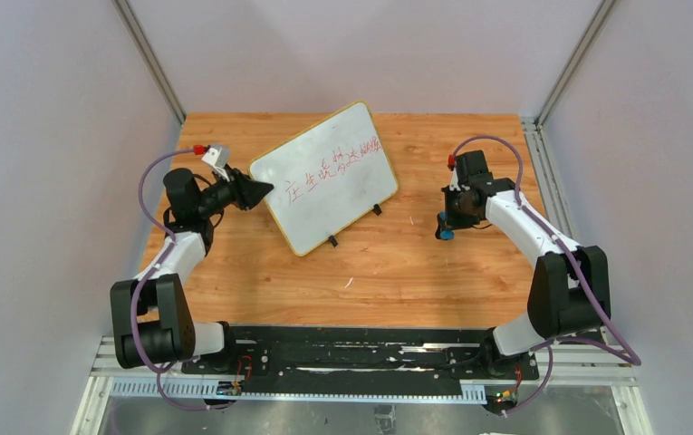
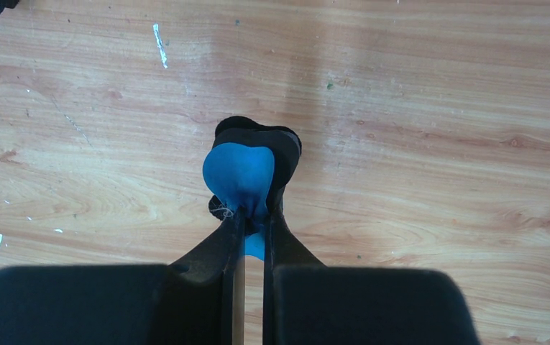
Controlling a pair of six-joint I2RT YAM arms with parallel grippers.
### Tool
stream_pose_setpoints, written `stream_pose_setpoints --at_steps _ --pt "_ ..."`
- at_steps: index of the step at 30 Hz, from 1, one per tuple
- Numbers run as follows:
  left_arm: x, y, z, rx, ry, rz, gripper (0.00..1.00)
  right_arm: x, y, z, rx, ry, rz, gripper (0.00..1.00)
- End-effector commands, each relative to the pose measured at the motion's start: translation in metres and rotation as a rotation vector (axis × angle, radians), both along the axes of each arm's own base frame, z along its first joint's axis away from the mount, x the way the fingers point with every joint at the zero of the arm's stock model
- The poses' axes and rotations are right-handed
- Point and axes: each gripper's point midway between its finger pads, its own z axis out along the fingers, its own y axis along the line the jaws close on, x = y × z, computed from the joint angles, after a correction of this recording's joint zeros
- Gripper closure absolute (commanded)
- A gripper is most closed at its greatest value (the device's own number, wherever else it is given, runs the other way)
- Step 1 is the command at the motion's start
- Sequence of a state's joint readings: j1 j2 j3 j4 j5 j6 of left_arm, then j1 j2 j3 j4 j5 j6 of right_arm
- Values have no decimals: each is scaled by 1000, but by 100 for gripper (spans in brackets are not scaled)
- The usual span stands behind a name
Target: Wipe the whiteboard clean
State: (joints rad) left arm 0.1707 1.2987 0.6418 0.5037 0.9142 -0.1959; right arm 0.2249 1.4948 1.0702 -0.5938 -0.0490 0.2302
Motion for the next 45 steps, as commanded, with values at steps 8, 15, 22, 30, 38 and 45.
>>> stream_pose_setpoints --at_steps 8,15,22,30,38,45 --pt "5 -1 8 6 -41 -9 67 30 29 25 68 -133 85 99" --pt "6 -1 6 8 -37 -6 88 33 32 33 61 -172 106 99" --pt "8 0 3 11 -32 2 100 46 40 48 86 -261 131 99" --pt "6 1 -6 32 -16 2 100 85 53 77 125 -461 163 99" --pt "6 3 -8 45 -12 6 100 144 84 98 185 -618 231 99" --pt "7 4 -10 49 -6 12 100 174 109 89 179 -624 300 99"
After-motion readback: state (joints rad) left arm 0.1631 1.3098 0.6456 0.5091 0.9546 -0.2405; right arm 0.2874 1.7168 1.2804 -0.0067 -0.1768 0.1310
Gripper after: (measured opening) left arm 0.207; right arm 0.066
